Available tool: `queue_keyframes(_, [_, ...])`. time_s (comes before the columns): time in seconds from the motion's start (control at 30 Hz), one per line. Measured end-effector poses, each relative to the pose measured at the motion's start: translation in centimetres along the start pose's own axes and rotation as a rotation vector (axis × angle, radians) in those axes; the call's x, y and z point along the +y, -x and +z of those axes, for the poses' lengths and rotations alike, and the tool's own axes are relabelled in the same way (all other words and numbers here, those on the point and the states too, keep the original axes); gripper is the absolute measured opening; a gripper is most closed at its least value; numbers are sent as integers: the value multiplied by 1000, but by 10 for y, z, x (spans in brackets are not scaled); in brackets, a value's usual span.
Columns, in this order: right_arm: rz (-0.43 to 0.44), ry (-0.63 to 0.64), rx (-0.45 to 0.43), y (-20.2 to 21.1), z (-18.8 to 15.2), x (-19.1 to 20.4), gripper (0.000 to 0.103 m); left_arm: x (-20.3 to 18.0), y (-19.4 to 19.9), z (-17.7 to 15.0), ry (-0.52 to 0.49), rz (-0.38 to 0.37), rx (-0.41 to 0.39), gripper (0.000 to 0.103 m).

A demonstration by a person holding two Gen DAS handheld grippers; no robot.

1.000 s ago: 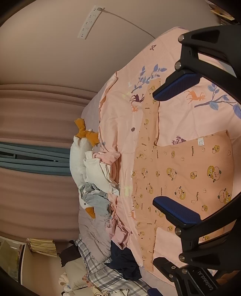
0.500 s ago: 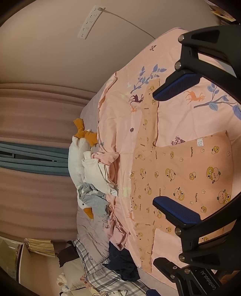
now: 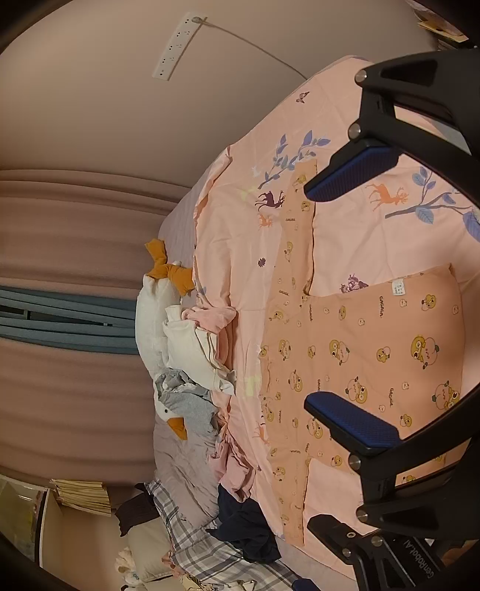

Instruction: Fold small clothes

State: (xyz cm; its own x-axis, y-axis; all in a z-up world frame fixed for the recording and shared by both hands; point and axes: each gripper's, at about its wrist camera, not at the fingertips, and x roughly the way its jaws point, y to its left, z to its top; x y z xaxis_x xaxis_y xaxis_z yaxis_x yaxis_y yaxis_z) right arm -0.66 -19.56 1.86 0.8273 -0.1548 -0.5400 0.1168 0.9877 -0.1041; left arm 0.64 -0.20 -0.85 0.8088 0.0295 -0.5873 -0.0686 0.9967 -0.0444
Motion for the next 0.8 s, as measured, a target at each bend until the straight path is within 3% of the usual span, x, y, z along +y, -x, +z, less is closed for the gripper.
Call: queue_keyframes(0.8, [6, 5, 18, -5, -6, 0, 103, 1, -3, -5, -2, -19, -29, 103])
